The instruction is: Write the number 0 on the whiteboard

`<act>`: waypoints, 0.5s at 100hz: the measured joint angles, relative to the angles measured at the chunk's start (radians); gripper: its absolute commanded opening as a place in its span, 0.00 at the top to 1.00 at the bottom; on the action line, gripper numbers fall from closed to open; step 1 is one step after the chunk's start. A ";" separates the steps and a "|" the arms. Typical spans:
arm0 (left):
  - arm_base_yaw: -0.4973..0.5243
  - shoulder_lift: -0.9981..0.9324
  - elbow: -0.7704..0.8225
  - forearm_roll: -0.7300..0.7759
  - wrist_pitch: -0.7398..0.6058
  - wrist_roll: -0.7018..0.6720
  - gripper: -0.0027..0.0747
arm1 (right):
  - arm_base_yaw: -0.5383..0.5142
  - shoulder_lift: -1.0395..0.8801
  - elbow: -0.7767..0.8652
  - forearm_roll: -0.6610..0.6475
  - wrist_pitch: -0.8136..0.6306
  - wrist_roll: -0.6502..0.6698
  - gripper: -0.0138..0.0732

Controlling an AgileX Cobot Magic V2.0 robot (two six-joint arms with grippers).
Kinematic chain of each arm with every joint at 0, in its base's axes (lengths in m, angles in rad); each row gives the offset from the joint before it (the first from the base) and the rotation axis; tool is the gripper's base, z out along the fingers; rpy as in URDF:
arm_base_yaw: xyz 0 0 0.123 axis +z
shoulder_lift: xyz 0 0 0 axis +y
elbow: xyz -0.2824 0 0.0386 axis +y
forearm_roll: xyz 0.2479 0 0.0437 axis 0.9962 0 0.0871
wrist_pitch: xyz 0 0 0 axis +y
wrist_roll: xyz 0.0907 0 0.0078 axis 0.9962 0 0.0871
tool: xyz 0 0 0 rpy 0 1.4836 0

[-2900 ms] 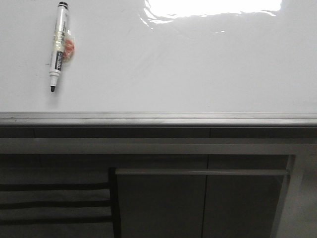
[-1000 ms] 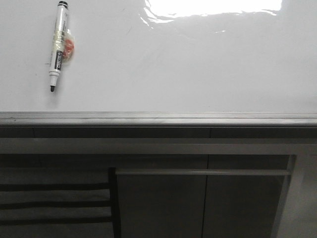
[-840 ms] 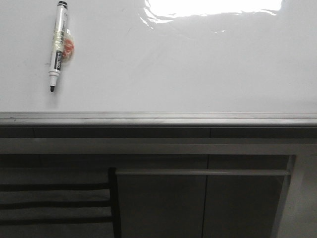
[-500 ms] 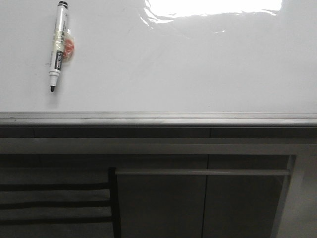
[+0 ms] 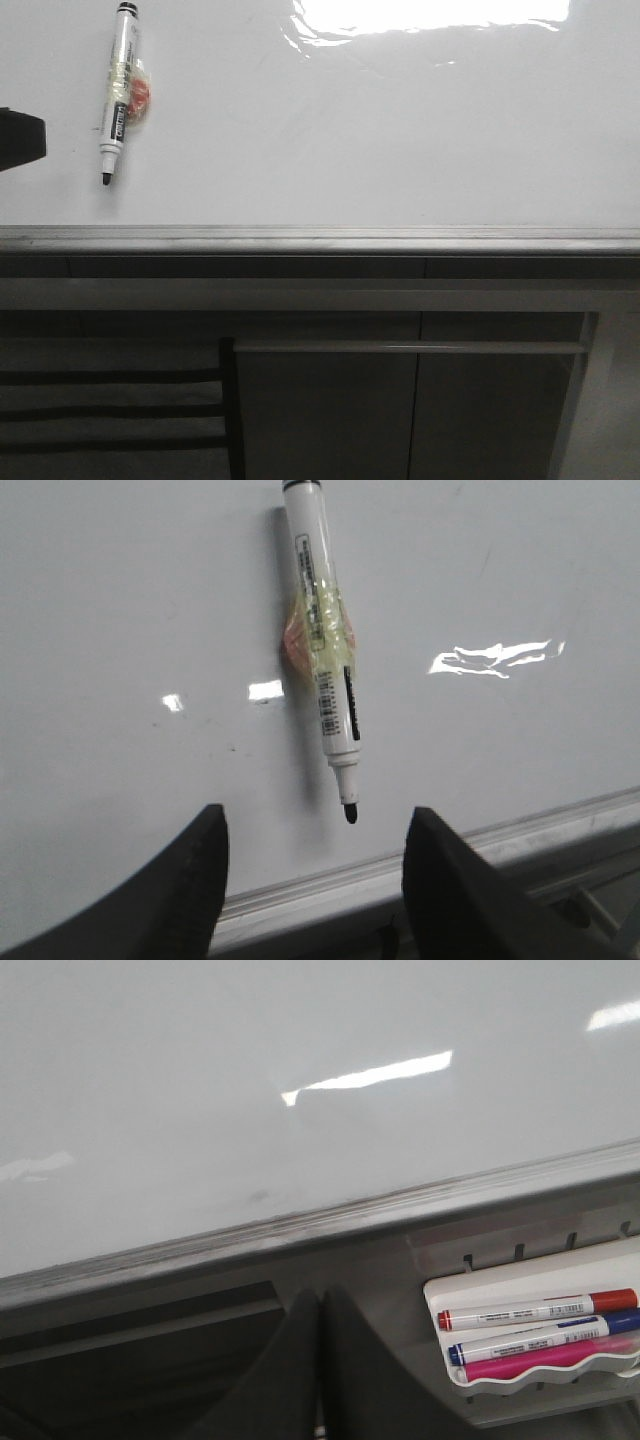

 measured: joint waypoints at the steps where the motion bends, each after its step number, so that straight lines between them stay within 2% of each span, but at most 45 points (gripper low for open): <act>1: 0.000 0.015 -0.002 0.003 -0.009 -0.006 0.50 | 0.000 0.000 0.000 0.000 0.000 0.000 0.92; 18: -0.001 0.153 -0.025 0.035 -0.180 -0.075 0.50 | 0.000 0.000 0.000 0.000 0.000 0.000 0.92; 50: -0.001 0.325 -0.129 0.071 -0.242 -0.100 0.50 | 0.000 0.000 0.000 0.000 0.000 0.000 0.92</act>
